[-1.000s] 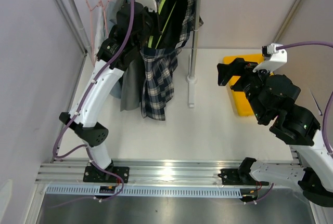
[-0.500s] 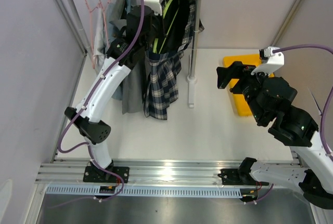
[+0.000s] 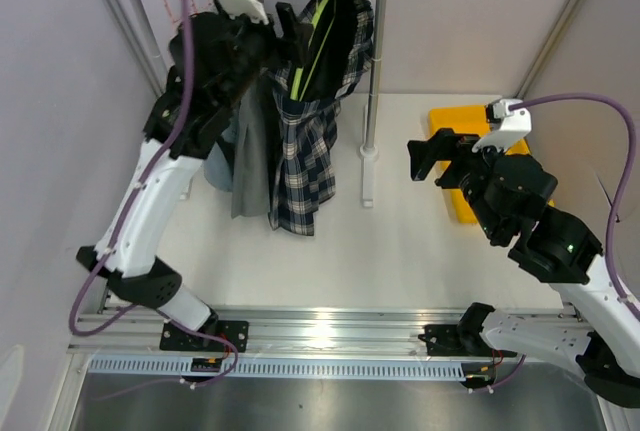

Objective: Place the skirt on the hanger

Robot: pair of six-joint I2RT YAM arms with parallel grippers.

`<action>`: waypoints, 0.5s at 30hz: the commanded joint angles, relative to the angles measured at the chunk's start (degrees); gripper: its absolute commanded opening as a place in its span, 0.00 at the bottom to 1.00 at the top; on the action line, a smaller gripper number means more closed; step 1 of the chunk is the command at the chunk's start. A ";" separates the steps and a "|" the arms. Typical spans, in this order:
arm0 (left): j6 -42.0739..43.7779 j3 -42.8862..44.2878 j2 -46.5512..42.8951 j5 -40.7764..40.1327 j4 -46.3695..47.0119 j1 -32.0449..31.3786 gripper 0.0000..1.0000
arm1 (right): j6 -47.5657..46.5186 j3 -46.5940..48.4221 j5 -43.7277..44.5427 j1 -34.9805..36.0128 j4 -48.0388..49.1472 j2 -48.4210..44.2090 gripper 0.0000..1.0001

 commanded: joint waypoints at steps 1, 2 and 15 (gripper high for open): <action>0.07 -2.35 -7.09 3.95 -0.20 0.29 0.79 | 1.42 -2.50 -5.12 -1.52 0.93 -0.18 0.97; -0.02 -5.06 -8.50 4.56 -0.55 0.29 0.78 | 2.47 -3.02 -6.27 -1.96 0.40 -0.09 0.97; -3.10 -46.37 -42.25 4.57 -3.01 0.29 0.77 | 9.68 -11.90 -7.34 -3.01 -2.85 -2.55 0.99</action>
